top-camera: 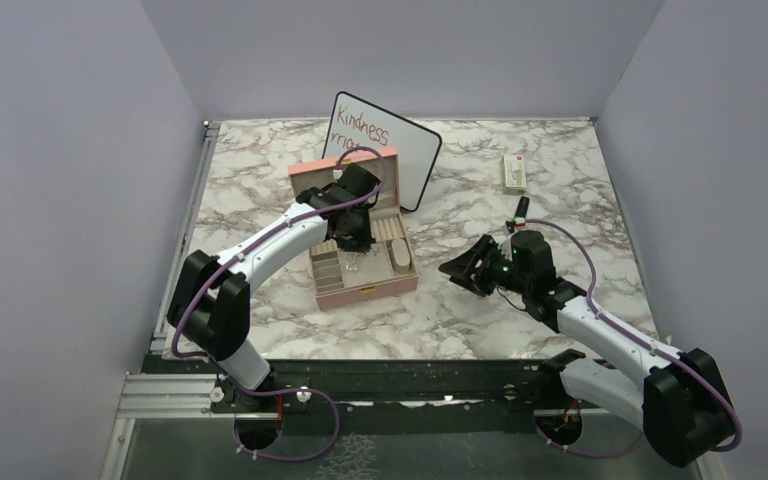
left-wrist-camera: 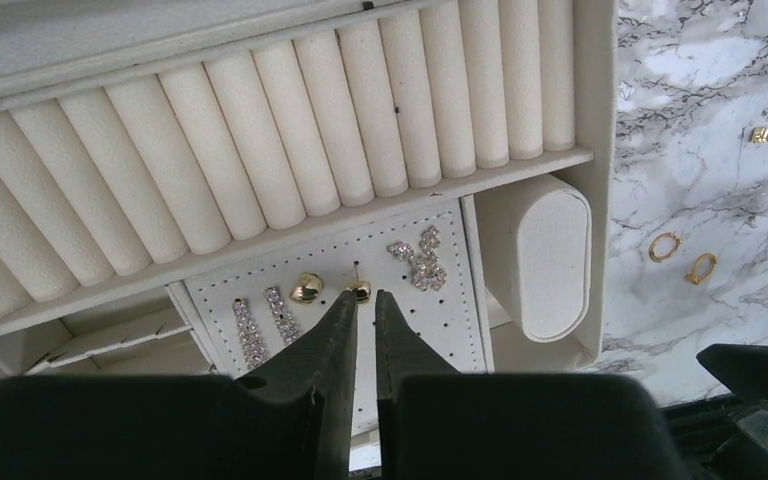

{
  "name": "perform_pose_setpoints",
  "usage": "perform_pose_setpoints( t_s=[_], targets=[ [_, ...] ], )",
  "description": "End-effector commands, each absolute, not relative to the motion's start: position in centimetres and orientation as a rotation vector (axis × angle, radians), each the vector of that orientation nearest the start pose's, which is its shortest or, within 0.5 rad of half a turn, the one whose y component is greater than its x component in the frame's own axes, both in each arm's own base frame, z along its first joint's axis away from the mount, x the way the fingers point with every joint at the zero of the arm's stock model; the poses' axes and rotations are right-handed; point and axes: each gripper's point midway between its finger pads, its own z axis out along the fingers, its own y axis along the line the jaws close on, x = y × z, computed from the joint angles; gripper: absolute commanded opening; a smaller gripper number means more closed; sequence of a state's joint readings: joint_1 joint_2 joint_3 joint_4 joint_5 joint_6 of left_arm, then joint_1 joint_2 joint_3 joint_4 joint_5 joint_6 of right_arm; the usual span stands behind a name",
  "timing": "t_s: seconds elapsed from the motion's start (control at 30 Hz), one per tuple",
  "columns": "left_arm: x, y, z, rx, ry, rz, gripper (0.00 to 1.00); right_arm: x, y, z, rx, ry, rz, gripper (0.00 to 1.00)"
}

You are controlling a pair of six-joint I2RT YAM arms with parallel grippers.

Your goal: Organize the mixed jewelry

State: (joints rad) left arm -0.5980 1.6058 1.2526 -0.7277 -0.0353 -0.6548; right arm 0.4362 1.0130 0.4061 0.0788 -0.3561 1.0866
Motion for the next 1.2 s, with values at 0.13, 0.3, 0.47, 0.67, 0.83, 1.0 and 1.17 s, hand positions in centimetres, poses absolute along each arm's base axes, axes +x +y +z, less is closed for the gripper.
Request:
perform_pose_setpoints(
  t_s=[0.13,0.3,0.47,0.67,0.83,1.0,1.17],
  targets=[
    [29.6,-22.0,10.6,-0.096,2.698,-0.315,0.10,23.2,20.9,11.2,0.526,2.274,1.199,0.52],
    [29.6,-22.0,10.1,-0.095,2.705,-0.306,0.09,23.2,20.9,11.2,0.524,2.275,1.198,0.52],
    [29.7,-21.9,9.8,-0.093,2.710,-0.297,0.07,23.3,20.9,11.3,0.522,2.272,1.196,0.52],
    [29.9,-21.9,9.7,-0.096,2.698,-0.296,0.06,23.4,20.8,11.4,0.514,2.271,1.187,0.52],
    [30.6,-22.5,10.9,-0.094,2.637,-0.351,0.06,23.5,20.7,11.6,0.499,2.269,1.166,0.52],
    [30.9,-22.5,13.9,-0.115,2.528,-0.423,0.06,23.9,19.6,11.7,0.479,2.291,1.046,0.52],
    [30.2,-22.1,16.3,-0.131,2.451,-0.487,0.12,24.5,18.2,12.4,0.442,2.285,0.920,0.53]
  ],
)
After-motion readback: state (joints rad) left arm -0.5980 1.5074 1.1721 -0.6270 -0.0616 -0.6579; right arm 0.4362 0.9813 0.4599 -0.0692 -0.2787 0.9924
